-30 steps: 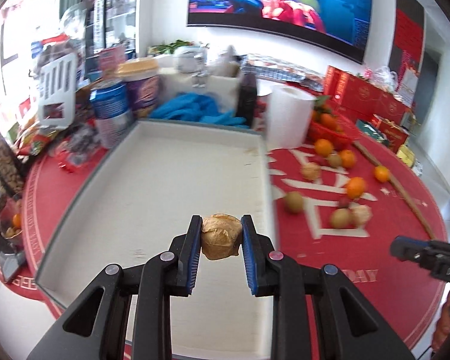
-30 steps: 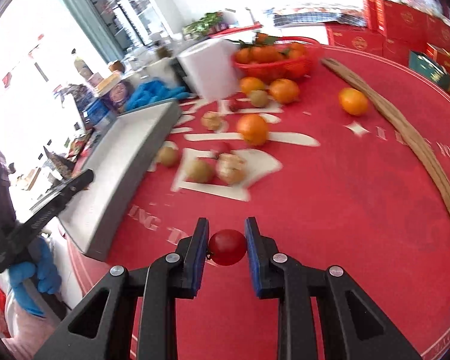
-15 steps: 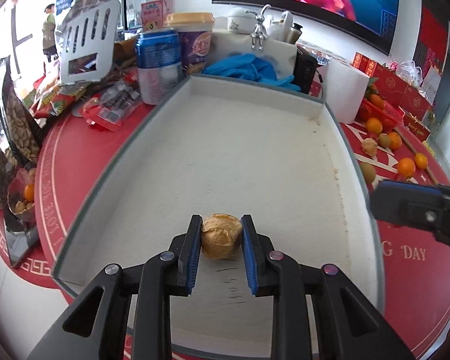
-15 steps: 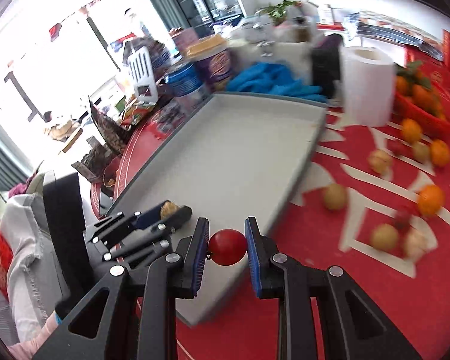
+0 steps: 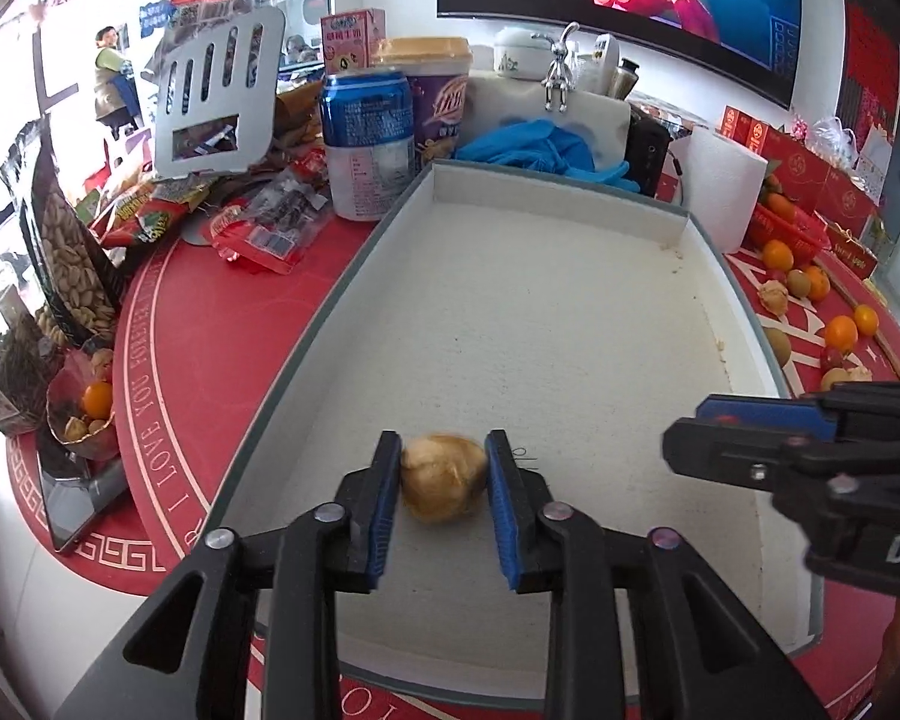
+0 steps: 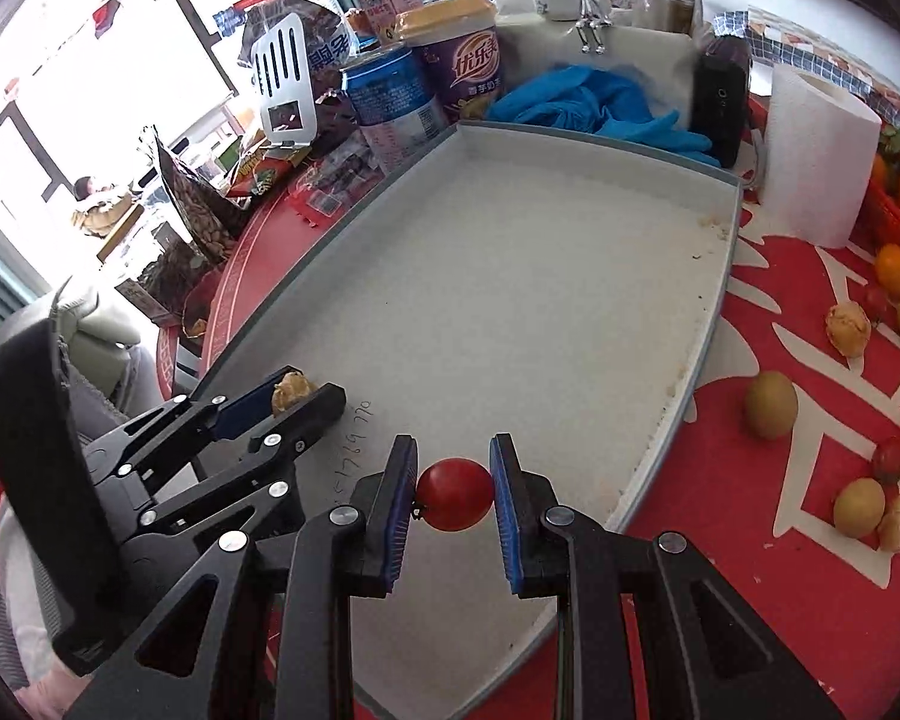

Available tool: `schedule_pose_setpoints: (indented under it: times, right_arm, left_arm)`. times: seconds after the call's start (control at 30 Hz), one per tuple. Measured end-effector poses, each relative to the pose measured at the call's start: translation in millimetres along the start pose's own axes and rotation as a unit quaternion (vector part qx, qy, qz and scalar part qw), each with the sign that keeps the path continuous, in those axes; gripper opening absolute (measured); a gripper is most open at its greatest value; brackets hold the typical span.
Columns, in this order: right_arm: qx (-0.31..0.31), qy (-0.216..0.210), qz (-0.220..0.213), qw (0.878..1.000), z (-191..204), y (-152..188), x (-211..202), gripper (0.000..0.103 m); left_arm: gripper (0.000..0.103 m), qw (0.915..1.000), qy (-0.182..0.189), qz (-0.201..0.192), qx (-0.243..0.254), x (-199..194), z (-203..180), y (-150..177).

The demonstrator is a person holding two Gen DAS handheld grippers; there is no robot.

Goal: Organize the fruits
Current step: 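Carry the walnut into the white tray and open the left tool while the right tool releases the tomato there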

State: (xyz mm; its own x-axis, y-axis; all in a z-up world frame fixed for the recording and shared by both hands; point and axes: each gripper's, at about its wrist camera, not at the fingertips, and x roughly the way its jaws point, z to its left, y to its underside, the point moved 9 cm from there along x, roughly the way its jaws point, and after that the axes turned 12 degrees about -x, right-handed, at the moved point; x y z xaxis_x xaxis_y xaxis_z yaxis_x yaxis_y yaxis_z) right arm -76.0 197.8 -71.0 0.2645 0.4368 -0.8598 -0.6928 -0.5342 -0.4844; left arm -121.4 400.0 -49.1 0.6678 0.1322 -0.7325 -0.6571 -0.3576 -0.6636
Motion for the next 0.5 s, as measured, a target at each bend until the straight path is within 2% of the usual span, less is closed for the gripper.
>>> schedule_pose_setpoints:
  times: [0.03, 0.1, 0.13, 0.17, 0.23, 0.37, 0.5]
  right_arm:
    - [-0.003, 0.001, 0.0, 1.0, 0.3, -1.1, 0.4, 0.027]
    - [-0.003, 0.002, -0.001, 1.0, -0.6, -3.3, -2.3, 0.029]
    - [-0.002, 0.003, -0.006, 1.0, -1.8, -5.4, -5.6, 0.05]
    - [0.001, 0.017, -0.018, 1.0, -6.0, -7.7, -11.6, 0.077]
    - [0.002, 0.025, -0.046, 0.999, -10.9, -13.6, -26.0, 0.103]
    - [0.008, 0.037, -0.076, 0.996, -23.2, -18.1, -52.5, 0.103]
    - [0.024, 0.047, -0.074, 0.996, -41.4, -9.5, -66.1, 0.103]
  left_arm:
    - [0.058, 1.0, 0.0, -0.003, -0.002, -1.4, 0.2, -1.3]
    - [0.082, 0.9997, -0.006, -0.023, -0.01, -9.8, 2.2, -6.6]
    - [0.082, 0.9993, -0.012, -0.034, -0.011, -13.7, 3.1, -9.3]
    - [0.082, 0.9989, -0.018, -0.043, -0.009, -17.0, 3.3, -12.3]
    - [0.082, 0.9991, -0.013, -0.041, -0.007, -21.2, 1.1, -15.6]
    - [0.083, 0.9992, 0.003, -0.041, -0.005, -30.1, -12.0, -18.7]
    - [0.083, 0.9985, 0.013, -0.045, 0.03, -41.7, -39.0, -15.2]
